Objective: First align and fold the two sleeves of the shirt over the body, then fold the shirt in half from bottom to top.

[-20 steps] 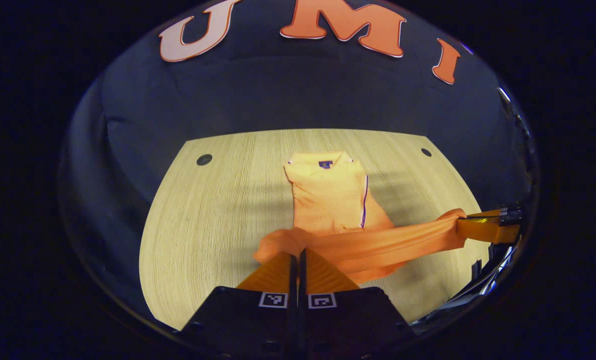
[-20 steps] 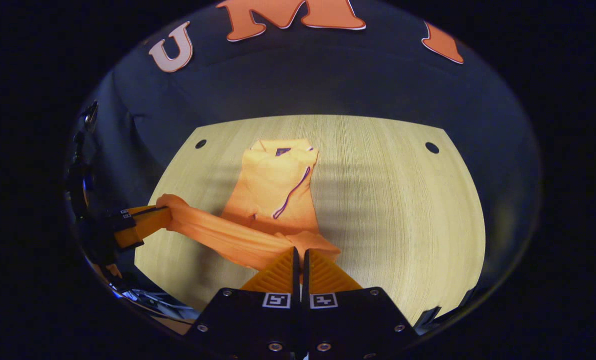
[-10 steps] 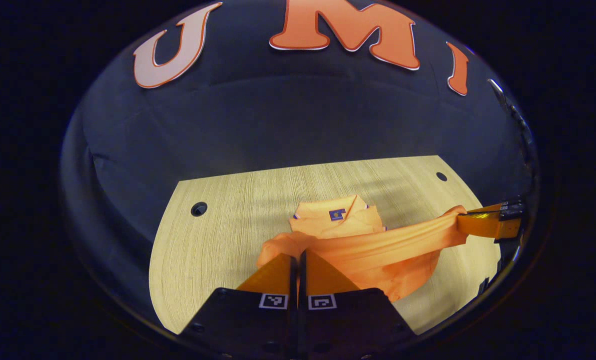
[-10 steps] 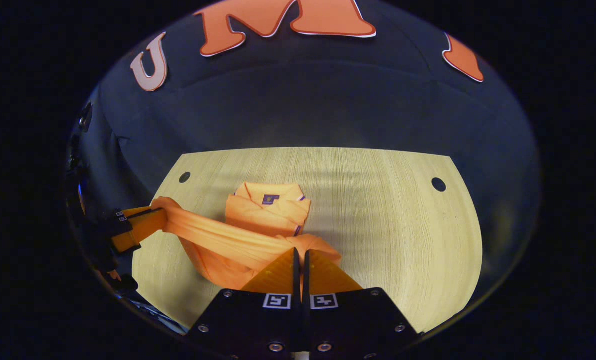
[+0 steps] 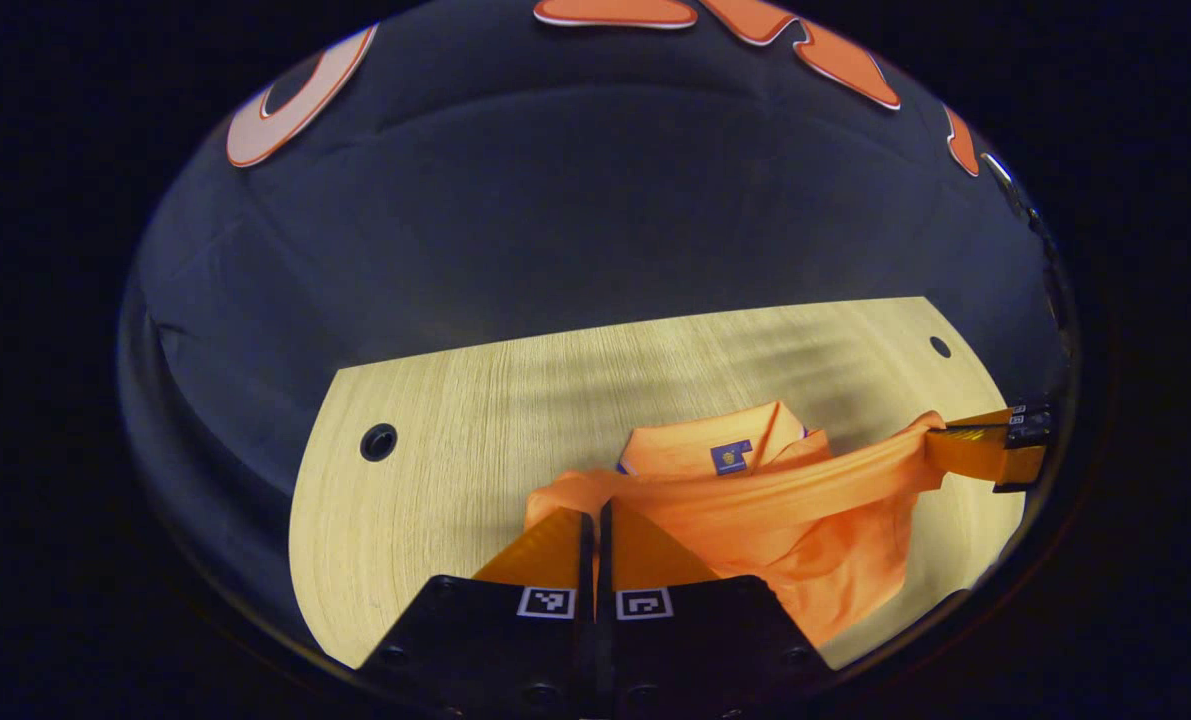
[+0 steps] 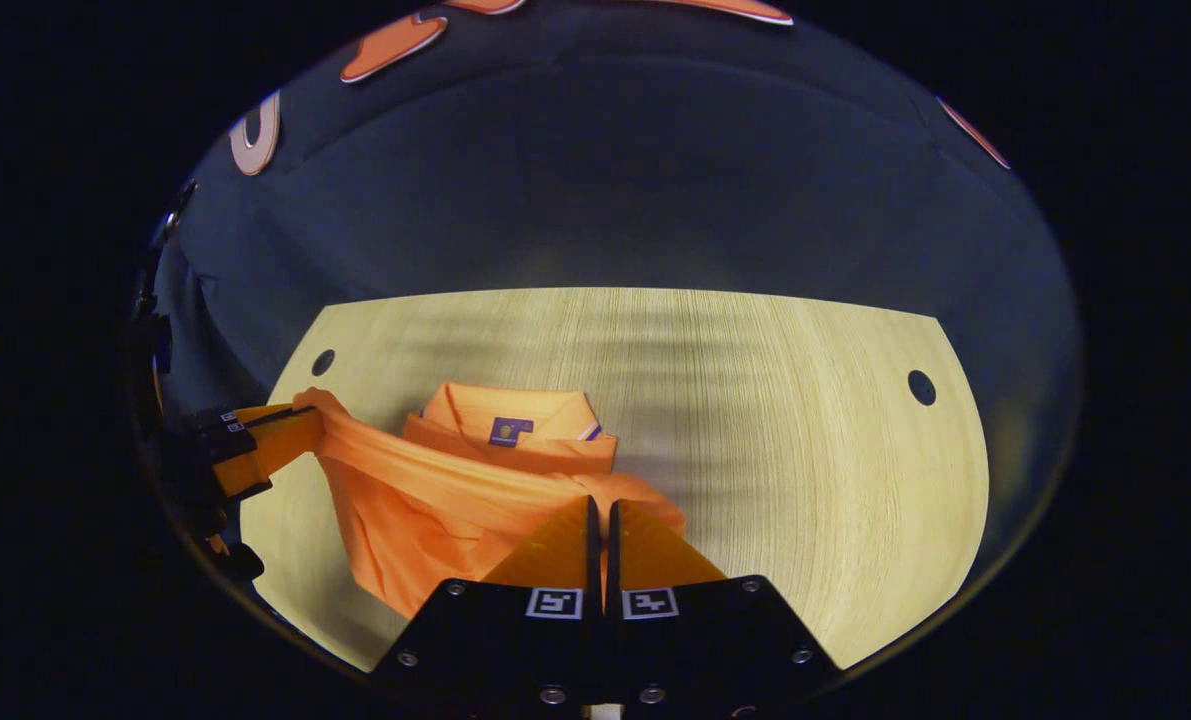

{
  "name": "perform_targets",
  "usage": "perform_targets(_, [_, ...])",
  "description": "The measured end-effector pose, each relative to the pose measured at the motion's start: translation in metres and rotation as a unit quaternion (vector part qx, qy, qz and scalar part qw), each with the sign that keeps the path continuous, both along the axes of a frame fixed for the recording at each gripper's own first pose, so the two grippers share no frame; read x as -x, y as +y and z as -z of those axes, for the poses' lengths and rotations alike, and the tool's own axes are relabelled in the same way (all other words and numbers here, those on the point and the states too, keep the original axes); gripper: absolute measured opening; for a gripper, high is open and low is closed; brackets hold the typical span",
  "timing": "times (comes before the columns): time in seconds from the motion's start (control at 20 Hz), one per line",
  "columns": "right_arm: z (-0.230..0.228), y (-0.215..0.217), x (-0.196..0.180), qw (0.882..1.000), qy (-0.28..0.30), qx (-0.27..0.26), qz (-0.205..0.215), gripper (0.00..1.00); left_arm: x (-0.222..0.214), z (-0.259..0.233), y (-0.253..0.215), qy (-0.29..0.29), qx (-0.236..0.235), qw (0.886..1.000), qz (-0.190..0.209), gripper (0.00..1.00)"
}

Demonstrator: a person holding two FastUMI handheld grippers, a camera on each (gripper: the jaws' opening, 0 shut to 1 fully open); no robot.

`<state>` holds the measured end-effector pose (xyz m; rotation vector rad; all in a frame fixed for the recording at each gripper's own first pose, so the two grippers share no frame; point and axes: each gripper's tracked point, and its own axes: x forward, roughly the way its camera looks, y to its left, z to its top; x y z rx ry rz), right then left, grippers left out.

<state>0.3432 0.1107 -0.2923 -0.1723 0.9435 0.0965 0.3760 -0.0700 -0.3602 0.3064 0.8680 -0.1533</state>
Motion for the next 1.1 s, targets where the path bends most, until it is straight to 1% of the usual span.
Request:
perform_targets(0.1, [0.006,-0.001,-0.003,1.0,0.008,-0.004,0.004,0.01,-0.003,0.013,0.004,0.004,-0.009,1.0,-0.009,0.01])
perform_targets(0.15, [0.011,-0.004,-0.005,1.0,0.007,0.001,0.014,0.01,-0.004,0.012,0.007,0.004,-0.013,1.0,-0.014,0.07])
perform_targets(0.25, [0.015,-0.009,-0.012,1.0,0.002,0.006,0.029,0.02,-0.007,0.019,0.007,0.006,-0.014,1.0,-0.017,0.09])
perform_targets(0.35, [0.015,-0.005,-0.015,0.999,-0.001,-0.008,0.032,0.1,-0.008,0.018,0.005,0.003,-0.011,1.0,-0.015,0.43])
perform_targets(0.4, [0.014,-0.004,-0.016,0.999,-0.003,-0.012,0.033,0.26,-0.01,0.015,0.004,-0.002,-0.01,1.0,-0.015,0.6])
perform_targets(0.45, [0.014,-0.005,-0.016,0.999,-0.006,-0.01,0.033,0.3,-0.012,0.013,0.008,-0.01,-0.015,1.0,-0.019,0.85])
perform_targets(0.55, [0.006,-0.006,-0.017,0.999,-0.019,-0.003,0.034,0.77,-0.014,0.005,0.009,-0.024,-0.012,0.999,-0.022,1.0])
perform_targets(0.6, [0.004,-0.005,-0.018,0.999,-0.026,-0.006,0.033,1.0,-0.014,0.001,0.008,-0.032,-0.006,0.999,-0.024,1.0])
perform_targets(0.65, [0.001,-0.003,-0.017,0.999,-0.032,-0.01,0.035,1.0,-0.014,-0.004,0.011,-0.039,-0.002,0.999,-0.027,1.0])
perform_targets(0.7, [-0.002,-0.002,-0.016,0.999,-0.037,-0.015,0.037,0.94,-0.015,-0.01,0.013,-0.049,-0.003,0.998,-0.032,1.0])
perform_targets(0.75, [-0.006,0.0,-0.016,0.998,-0.044,-0.021,0.037,1.0,-0.014,-0.013,0.011,-0.055,-0.004,0.998,-0.032,1.0])
perform_targets(0.9, [-0.032,0.004,-0.011,0.996,-0.068,-0.035,0.037,1.0,-0.008,-0.032,0.005,-0.067,0.008,0.997,-0.024,0.99])
perform_targets(1.1, [-0.074,0.008,0.004,0.993,-0.109,-0.042,0.028,0.99,0.01,-0.088,0.0,-0.111,0.013,0.994,-0.015,0.99])
